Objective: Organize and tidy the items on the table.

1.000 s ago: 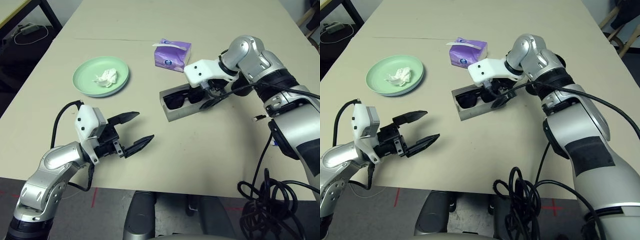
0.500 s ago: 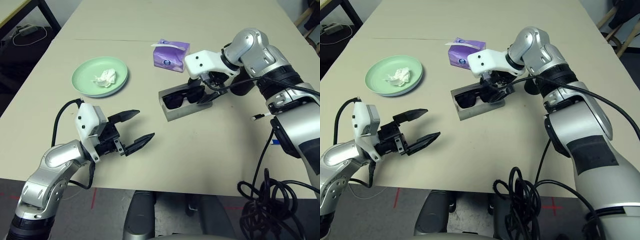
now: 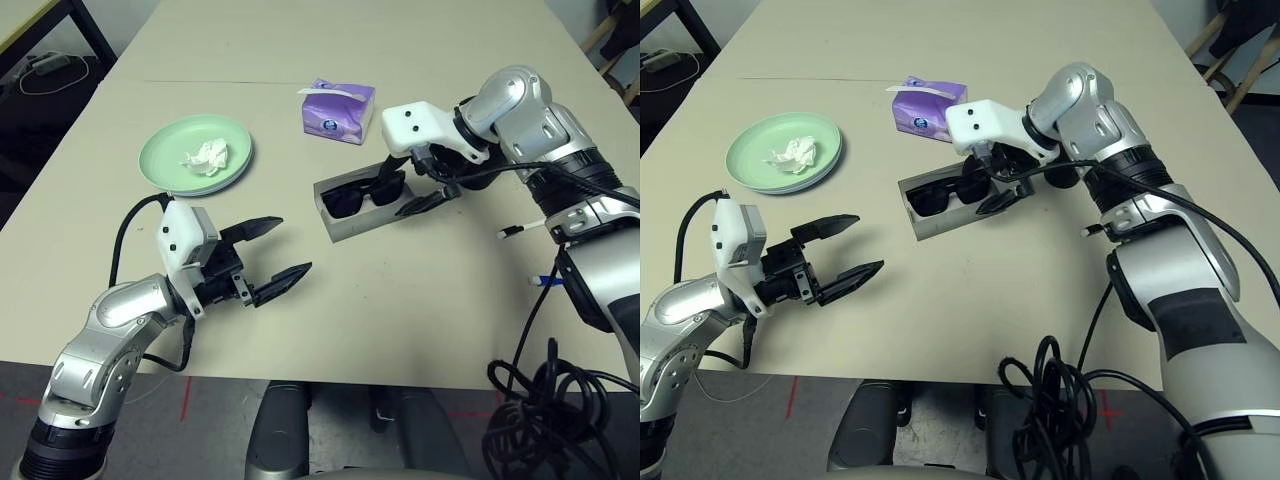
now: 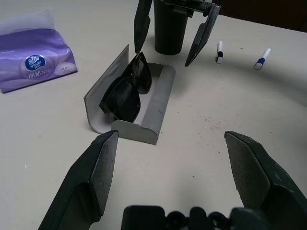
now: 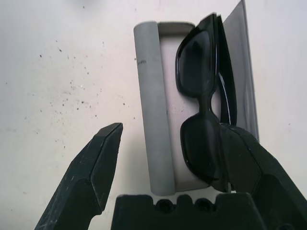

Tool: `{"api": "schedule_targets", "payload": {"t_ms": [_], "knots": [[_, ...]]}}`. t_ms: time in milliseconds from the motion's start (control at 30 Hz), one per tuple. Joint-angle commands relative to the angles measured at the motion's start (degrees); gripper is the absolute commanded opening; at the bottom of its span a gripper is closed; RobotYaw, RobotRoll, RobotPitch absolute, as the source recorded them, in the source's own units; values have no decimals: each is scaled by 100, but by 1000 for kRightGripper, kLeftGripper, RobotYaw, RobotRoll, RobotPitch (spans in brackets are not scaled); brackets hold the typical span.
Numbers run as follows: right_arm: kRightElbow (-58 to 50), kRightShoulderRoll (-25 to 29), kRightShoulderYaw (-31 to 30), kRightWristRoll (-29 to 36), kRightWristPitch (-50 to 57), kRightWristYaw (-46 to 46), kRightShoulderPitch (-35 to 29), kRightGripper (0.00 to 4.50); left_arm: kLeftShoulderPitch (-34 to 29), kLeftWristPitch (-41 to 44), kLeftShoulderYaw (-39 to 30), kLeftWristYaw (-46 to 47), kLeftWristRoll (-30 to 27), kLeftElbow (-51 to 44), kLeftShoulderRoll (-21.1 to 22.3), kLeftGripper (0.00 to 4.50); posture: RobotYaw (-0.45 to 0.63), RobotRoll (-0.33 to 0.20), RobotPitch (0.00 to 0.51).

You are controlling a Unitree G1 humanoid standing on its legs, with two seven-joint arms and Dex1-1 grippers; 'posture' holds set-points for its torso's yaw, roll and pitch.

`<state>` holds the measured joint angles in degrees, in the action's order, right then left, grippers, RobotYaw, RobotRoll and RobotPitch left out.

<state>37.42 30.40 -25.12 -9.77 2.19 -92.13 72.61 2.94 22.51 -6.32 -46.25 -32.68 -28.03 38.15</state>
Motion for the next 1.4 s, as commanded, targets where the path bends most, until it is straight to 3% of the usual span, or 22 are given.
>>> {"api": "schedule_targets", "payload": {"t_ms": [33, 633, 1400], "knots": [[-230, 26, -197, 176, 94, -37, -162, 4444, -103, -38, 31, -9, 72, 18, -14, 4500, 257, 0, 157], [208, -346, -415, -51, -130, 28, -260, 4444, -504, 143, -183, 323, -51, -484, 39, 4500, 330, 0, 174], [1665, -788, -250, -552, -711, 618, 293, 4444, -606, 270, -274, 471, -91, -680, 57, 4500, 344, 0, 171]]}}
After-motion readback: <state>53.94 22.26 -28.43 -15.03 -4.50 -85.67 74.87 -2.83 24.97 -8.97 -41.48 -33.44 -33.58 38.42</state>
